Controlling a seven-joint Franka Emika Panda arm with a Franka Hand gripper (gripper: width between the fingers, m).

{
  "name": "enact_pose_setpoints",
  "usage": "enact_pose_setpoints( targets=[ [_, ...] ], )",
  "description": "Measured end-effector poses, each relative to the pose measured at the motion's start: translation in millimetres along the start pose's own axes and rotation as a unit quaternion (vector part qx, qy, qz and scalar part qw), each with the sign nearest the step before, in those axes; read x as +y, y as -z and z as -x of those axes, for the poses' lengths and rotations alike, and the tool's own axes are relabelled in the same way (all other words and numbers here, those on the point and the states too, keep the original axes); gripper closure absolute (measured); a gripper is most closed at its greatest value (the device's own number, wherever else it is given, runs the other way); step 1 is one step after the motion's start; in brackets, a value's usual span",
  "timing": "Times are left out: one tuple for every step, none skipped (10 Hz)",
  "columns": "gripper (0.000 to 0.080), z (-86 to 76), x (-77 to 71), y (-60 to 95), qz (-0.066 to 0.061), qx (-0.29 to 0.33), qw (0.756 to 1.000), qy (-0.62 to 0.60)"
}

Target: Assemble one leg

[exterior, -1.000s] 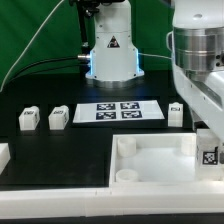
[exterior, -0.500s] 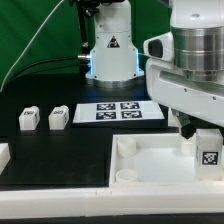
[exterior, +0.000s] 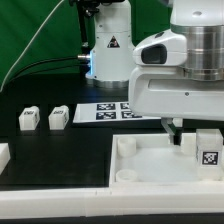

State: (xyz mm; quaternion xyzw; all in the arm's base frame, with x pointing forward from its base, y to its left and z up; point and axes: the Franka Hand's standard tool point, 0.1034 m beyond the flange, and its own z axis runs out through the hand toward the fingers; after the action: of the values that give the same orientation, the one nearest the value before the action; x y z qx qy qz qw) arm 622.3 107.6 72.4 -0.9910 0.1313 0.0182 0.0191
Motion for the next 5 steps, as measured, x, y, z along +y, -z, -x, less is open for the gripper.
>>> enact_pose_setpoints(
  targets=[
    [0.015, 0.3, -0.4, -0.1, 0.003, 0.001, 1.0, 0.028],
    [0.015, -0.1, 0.3, -0.2, 0.006, 0.002, 0.997, 0.073],
    [0.015, 0.1, 0.8, -0.6, 0.006, 0.002, 0.996, 0.091],
    [0.015, 0.2, 0.8, -0.7, 0.006, 0.002, 0.996, 0.085],
    [0.0319, 0.2, 0.9, -0.7, 0.006, 0.002, 0.996, 0.085]
  ],
)
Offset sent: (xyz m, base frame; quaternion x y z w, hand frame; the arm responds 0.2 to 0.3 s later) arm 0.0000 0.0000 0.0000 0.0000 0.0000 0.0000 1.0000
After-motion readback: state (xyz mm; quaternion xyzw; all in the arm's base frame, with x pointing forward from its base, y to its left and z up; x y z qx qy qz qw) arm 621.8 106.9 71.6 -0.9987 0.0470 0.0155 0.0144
